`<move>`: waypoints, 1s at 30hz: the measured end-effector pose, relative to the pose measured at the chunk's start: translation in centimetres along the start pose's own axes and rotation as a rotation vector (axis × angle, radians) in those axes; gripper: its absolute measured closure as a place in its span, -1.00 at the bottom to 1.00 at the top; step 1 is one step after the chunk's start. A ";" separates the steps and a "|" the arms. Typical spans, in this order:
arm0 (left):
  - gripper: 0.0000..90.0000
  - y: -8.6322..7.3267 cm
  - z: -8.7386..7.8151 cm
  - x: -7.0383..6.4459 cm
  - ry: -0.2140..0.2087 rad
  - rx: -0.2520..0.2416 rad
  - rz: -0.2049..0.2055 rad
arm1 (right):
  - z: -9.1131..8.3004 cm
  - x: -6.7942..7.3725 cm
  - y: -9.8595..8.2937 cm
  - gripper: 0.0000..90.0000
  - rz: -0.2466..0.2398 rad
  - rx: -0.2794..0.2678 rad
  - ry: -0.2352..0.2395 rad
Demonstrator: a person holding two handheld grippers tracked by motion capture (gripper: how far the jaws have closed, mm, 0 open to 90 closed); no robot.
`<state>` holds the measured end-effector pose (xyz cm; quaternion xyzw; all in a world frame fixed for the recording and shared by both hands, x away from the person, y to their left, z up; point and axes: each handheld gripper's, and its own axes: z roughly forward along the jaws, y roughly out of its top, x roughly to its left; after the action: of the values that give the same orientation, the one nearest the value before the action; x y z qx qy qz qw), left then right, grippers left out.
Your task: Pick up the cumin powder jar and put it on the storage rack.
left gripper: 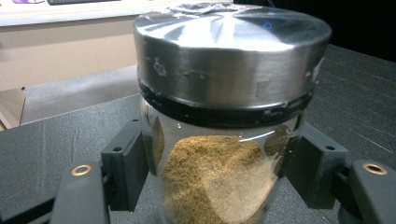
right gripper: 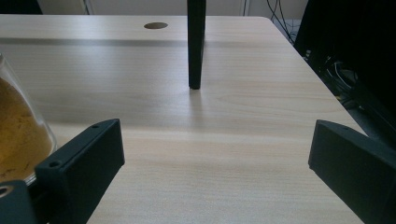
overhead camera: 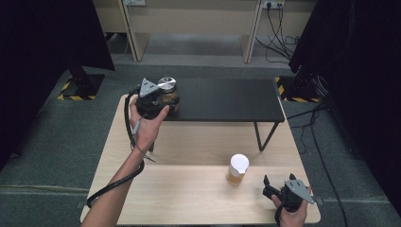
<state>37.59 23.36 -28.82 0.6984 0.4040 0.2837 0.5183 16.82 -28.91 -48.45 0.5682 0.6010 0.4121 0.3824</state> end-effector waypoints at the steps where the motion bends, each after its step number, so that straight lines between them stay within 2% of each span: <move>1: -0.34 0.0 0.0 0.0 -0.001 0.000 0.000 | 0.0 0.0 0.0 -0.92 0.001 0.000 0.000; 10: -0.35 0.0 0.0 0.1 -0.005 -0.001 -0.004 | 0.0 0.0 0.0 -0.92 0.000 -0.001 0.000; 11: -0.38 0.0 0.0 0.1 -0.002 -0.004 -0.009 | 0.0 0.0 0.0 -0.92 0.000 -0.001 0.000; 14: -0.64 -0.6 -0.3 0.1 0.008 -0.047 -0.033 | 0.0 0.0 0.0 -0.92 0.004 -0.001 0.000; 16: -0.76 -1.1 -0.7 -0.1 0.012 -0.081 -0.025 | 0.0 0.0 0.0 -0.92 0.004 -0.001 0.000; 20: -0.85 -1.4 -1.4 -0.4 -0.001 -0.100 -0.007 | 0.0 0.0 0.0 -0.92 0.001 -0.002 -0.002; 25: -0.86 -1.5 -2.3 -0.7 -0.007 -0.097 0.019 | 0.0 0.0 0.0 -0.92 0.003 -0.001 -0.002; 30: -0.87 -2.0 -2.7 -0.6 -0.020 -0.093 0.017 | 0.0 0.0 0.0 -0.92 0.002 -0.002 -0.003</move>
<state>34.51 24.48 -29.89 0.6798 0.3792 0.2996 0.5516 16.79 -28.87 -48.47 0.5691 0.5994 0.4121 0.3834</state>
